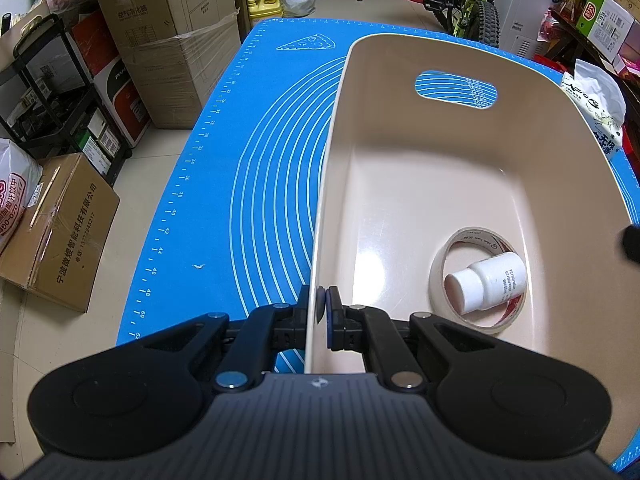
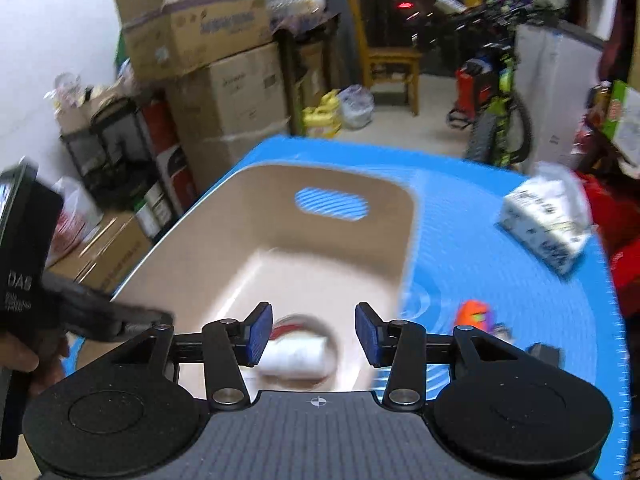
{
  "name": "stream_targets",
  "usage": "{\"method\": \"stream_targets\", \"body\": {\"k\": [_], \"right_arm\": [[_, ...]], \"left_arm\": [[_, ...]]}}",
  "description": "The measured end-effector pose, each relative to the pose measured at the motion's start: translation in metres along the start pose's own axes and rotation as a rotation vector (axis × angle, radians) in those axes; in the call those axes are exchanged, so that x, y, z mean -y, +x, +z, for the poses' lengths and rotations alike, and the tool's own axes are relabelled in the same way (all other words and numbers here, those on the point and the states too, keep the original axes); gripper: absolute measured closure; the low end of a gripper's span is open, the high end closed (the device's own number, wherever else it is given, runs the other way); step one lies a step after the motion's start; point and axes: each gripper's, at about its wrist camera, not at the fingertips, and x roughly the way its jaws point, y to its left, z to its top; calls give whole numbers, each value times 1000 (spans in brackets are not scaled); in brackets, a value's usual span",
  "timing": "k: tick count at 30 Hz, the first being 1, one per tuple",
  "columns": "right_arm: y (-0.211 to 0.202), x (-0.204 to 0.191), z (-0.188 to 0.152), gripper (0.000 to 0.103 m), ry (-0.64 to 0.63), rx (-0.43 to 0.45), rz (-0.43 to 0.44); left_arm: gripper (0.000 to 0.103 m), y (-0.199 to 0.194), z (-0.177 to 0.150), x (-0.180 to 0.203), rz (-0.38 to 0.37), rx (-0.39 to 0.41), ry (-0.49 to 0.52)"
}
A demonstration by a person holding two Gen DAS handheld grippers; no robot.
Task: Organize rigid objects
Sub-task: 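Move the right gripper to the black marker and grasp it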
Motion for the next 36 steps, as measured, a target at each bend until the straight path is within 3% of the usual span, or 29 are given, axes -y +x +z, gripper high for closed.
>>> {"method": "stream_targets", "body": {"k": [6,14,21,31,36], "right_arm": [[-20,50,-6,46,63,30,-110],[-11,98,-28,46,133,-51,-221],[19,118,-51,46,198,-178,-208],[42,117,-69,46,197,-285,-196],[50,120,-71,54,196,-311,-180]], "left_arm": [[95,0,-1,1,1,0,1],[95,0,0,0,2,0,1],[95,0,0,1,1,0,1],[95,0,-1,1,3,0,2],[95,0,-1,0,4,0,3]]}}
